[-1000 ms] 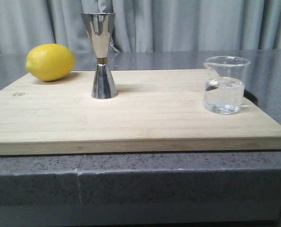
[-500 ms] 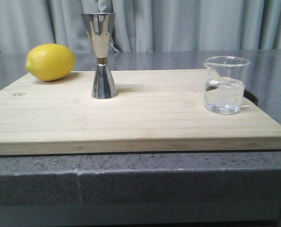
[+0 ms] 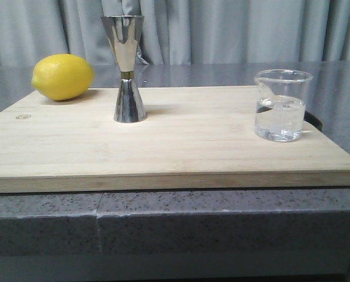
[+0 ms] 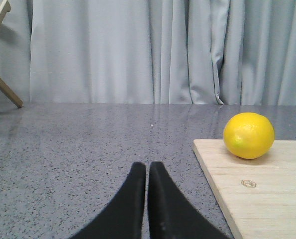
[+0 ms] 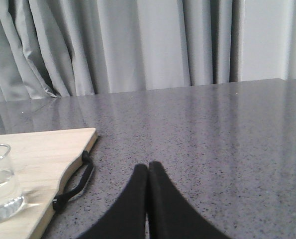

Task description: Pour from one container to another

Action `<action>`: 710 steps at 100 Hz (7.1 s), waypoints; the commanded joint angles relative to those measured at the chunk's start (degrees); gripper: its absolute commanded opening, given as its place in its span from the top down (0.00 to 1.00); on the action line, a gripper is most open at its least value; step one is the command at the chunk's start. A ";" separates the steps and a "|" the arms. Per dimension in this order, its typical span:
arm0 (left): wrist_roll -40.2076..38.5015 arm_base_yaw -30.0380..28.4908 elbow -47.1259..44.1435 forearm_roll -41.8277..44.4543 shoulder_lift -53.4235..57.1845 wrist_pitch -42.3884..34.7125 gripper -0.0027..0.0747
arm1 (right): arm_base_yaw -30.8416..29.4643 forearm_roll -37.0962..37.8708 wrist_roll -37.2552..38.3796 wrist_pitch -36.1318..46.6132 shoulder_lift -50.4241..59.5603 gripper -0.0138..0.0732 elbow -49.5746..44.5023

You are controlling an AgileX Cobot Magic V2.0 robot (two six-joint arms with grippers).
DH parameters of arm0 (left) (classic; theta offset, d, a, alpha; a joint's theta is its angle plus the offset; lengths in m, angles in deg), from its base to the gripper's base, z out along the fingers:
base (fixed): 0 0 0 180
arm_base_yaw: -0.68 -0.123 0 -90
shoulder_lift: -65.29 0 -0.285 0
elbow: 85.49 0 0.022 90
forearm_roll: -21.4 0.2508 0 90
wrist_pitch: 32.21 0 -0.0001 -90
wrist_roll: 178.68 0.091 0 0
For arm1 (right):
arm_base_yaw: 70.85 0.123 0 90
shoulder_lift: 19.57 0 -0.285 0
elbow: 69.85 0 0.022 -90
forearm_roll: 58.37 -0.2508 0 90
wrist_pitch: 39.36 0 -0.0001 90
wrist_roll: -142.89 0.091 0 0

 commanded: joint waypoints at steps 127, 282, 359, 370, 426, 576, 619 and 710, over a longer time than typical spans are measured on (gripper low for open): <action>-0.14 -0.21 26.69 1.34 -20.93 3.22 0.99 | -0.31 5.45 -0.17 -11.32 -21.20 0.93 30.84; 0.48 -1.23 46.83 -1.84 -39.09 40.99 0.17 | 0.01 0.35 -0.17 -31.95 -34.38 0.17 44.72; 93.98 -1.23 51.84 -81.47 -74.99 63.70 0.17 | 7.91 -0.96 -1.41 -31.59 -42.99 0.17 47.53; 102.60 -1.23 51.84 -87.88 -79.08 67.80 0.17 | 7.91 -0.96 -1.41 -31.21 -42.99 0.17 47.53; 128.86 7.73 51.97 -105.54 -94.12 71.15 0.17 | 7.91 -0.96 -1.41 -29.71 -42.99 0.17 47.53; 126.91 9.80 59.85 -105.54 -98.77 74.39 0.72 | 7.91 -0.96 -1.41 -29.71 -42.99 0.17 47.53; 127.39 9.80 59.85 -105.22 -96.16 74.39 0.72 | 18.00 -2.13 -4.41 -19.80 -47.43 0.17 47.53; 127.39 9.80 59.85 -105.22 -96.48 73.85 0.72 | 27.33 -2.02 -5.05 23.26 -51.06 0.17 19.37</action>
